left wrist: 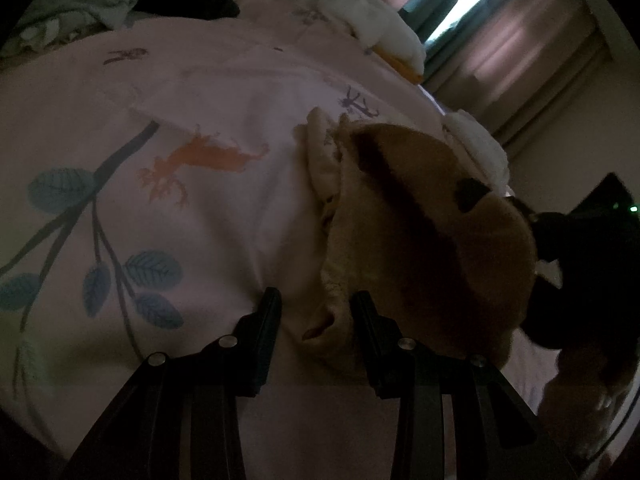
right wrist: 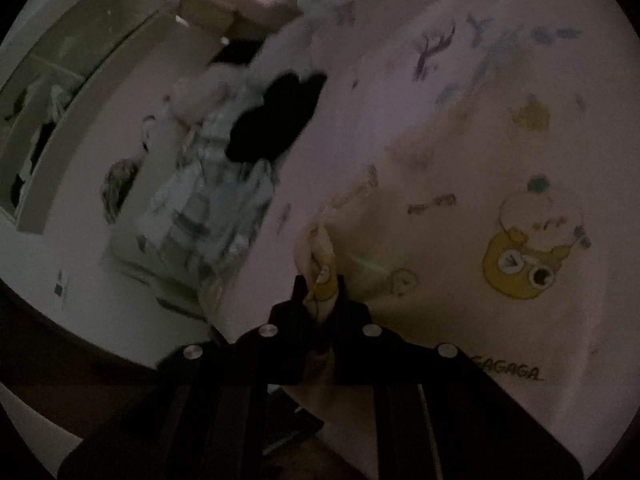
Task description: Fold small clothes
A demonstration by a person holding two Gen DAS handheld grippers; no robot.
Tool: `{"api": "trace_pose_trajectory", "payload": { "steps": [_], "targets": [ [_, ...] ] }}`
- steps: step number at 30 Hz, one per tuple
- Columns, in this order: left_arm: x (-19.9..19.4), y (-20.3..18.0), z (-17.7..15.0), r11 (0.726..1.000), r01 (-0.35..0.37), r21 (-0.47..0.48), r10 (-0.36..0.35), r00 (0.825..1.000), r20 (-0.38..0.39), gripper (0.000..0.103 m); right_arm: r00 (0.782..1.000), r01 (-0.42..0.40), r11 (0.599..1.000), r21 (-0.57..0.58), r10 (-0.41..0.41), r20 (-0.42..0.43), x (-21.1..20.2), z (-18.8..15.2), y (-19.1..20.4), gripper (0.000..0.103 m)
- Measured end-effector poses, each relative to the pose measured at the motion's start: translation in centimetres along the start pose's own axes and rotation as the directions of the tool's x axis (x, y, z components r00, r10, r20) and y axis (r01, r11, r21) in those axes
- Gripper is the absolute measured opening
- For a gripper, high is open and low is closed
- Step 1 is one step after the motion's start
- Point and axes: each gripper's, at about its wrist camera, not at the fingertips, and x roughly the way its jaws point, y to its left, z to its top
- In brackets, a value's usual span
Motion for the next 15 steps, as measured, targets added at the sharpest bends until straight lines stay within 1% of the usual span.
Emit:
{"api": "trace_pose_trajectory", "payload": {
  "steps": [2,3,4,5,6,7,8,9,10,11,12,14,15],
  "targets": [
    [0.0,0.1,0.0,1.0,0.005,-0.004,-0.005,1.0,0.002,0.038,0.999,-0.043,0.998,0.048,0.044,-0.017,0.7,0.1,-0.6,0.012],
    [0.1,0.1,0.0,1.0,0.006,-0.005,-0.006,1.0,0.001,0.038,0.998,-0.057,0.997,0.055,0.058,-0.017,0.9,0.5,-0.5,0.012],
    [0.1,0.2,0.0,1.0,0.008,-0.006,-0.008,1.0,0.001,0.038,0.998,-0.057,0.998,0.037,0.058,-0.014,0.8,0.4,-0.1,0.012],
    [0.1,0.2,0.0,1.0,0.01,-0.006,-0.01,1.0,0.001,0.038,0.999,-0.038,0.999,-0.002,0.038,-0.015,0.8,0.5,0.5,0.012],
    [0.1,0.2,0.0,1.0,0.011,-0.006,-0.011,1.0,0.0,0.038,1.0,-0.001,0.999,-0.054,0.0,-0.021,0.9,0.2,1.2,0.012],
    [0.1,0.2,0.0,1.0,0.012,-0.007,-0.012,1.0,-0.001,0.038,0.995,0.08,0.989,-0.127,-0.086,-0.043,1.5,0.4,1.7,0.016],
    [0.1,0.2,0.0,1.0,0.013,-0.008,-0.013,1.0,-0.004,0.038,0.989,0.127,0.981,-0.148,-0.137,-0.058,1.9,-0.1,1.6,0.018],
    [0.1,0.3,0.2,1.0,0.014,-0.008,-0.014,1.0,-0.011,0.038,0.98,0.171,0.975,-0.143,-0.183,-0.078,2.3,-0.5,1.1,0.018],
    [0.0,0.3,0.3,1.0,0.009,-0.012,-0.009,1.0,-0.019,0.038,0.976,0.178,0.978,-0.112,-0.19,-0.108,2.9,-0.8,0.2,0.019],
    [-0.3,0.4,0.4,1.0,0.01,-0.019,-0.011,1.0,-0.029,0.038,0.977,0.149,0.987,-0.065,-0.157,-0.143,3.4,-1.0,-0.8,0.02],
    [-0.5,0.6,0.5,0.999,0.015,-0.033,-0.016,0.999,-0.039,0.038,0.981,0.112,0.993,-0.025,-0.114,-0.158,3.4,-1.3,-1.5,0.023],
    [-1.1,0.9,0.7,0.999,0.017,-0.052,-0.019,0.999,-0.051,0.038,0.986,0.083,0.996,0.012,-0.081,-0.146,2.9,-1.3,-2.0,0.027],
    [-1.5,1.1,0.7,0.998,0.012,-0.058,-0.015,0.999,-0.051,0.038,0.986,0.074,0.997,0.019,-0.07,-0.149,2.7,-1.3,-1.9,0.032]
  ]
}}
